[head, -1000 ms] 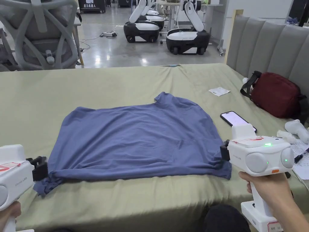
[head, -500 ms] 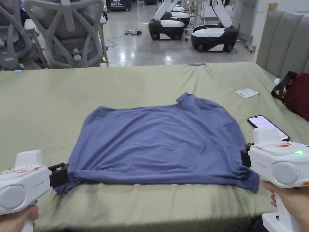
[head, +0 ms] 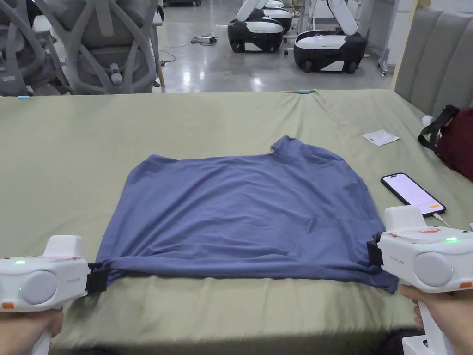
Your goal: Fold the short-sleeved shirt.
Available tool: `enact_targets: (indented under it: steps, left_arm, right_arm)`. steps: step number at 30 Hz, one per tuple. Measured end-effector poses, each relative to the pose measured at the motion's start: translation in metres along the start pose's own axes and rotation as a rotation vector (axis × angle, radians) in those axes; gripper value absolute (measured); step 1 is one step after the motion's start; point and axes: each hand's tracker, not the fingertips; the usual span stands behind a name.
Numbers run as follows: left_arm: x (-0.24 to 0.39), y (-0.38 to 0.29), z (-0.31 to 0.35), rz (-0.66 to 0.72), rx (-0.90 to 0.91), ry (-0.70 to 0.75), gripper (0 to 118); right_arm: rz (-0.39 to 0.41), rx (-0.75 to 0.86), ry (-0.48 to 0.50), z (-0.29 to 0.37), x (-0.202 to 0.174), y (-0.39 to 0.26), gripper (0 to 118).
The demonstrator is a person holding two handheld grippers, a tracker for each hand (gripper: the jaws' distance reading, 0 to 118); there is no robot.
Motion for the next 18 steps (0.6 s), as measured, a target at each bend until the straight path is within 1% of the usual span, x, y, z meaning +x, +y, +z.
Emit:
enact_targets:
  steps: [1, 2, 3, 6, 7, 8, 9, 10, 11, 12, 14, 15, 17, 18]
  left_arm:
    - [0.001, 0.001, -0.001, -0.005, -0.002, -0.004, 24]
    - [0.000, 0.001, -0.002, -0.004, -0.003, -0.018, 10]
    - [0.000, 0.002, -0.002, 0.000, -0.001, -0.021, 4]
    - [0.001, 0.005, -0.004, 0.034, -0.025, -0.019, 4]
    - [0.002, 0.006, -0.003, 0.037, -0.025, -0.014, 4]
    - [0.003, 0.006, -0.001, 0.037, -0.025, -0.009, 4]
    - [0.005, 0.006, 0.000, 0.031, -0.025, -0.002, 4]
    - [0.007, 0.006, 0.001, 0.028, -0.025, 0.003, 4]
    - [0.008, 0.006, 0.002, 0.027, -0.024, 0.006, 4]
    - [0.007, 0.007, 0.002, 0.026, -0.023, 0.005, 4]
    - [0.006, 0.007, 0.004, 0.030, -0.021, 0.004, 4]
    - [0.005, 0.007, 0.004, 0.034, -0.020, 0.002, 4]
    - [0.003, 0.007, 0.004, 0.040, -0.021, -0.003, 4]
    - [0.003, 0.007, 0.004, 0.041, -0.022, -0.004, 4]
  right_arm:
    - [0.001, -0.005, -0.003, -0.001, -0.001, -0.001, 0]
    - [-0.001, -0.010, -0.004, -0.001, -0.001, 0.000, 0]
    - [-0.006, -0.012, -0.001, -0.001, -0.001, 0.000, 0]
    - [-0.014, -0.013, 0.003, 0.000, -0.002, 0.000, 0]
    - [-0.016, -0.012, 0.002, 0.001, -0.002, -0.001, 5]
    - [-0.020, -0.010, 0.000, 0.002, -0.002, -0.001, 22]
    - [-0.027, -0.011, -0.003, 0.003, -0.001, -0.002, 65]
    - [-0.030, -0.017, -0.003, 0.001, 0.001, -0.002, 93]
    - [-0.032, -0.033, -0.007, -0.001, 0.002, -0.003, 108]
    - [-0.035, -0.049, -0.010, -0.003, 0.003, -0.004, 109]
    - [-0.027, -0.063, -0.010, -0.004, 0.006, -0.005, 107]
    - [-0.025, -0.084, -0.014, -0.007, 0.007, -0.007, 104]
    - [-0.012, -0.155, -0.024, -0.015, 0.009, -0.011, 102]
    - [-0.003, -0.186, -0.023, -0.020, 0.009, -0.013, 98]
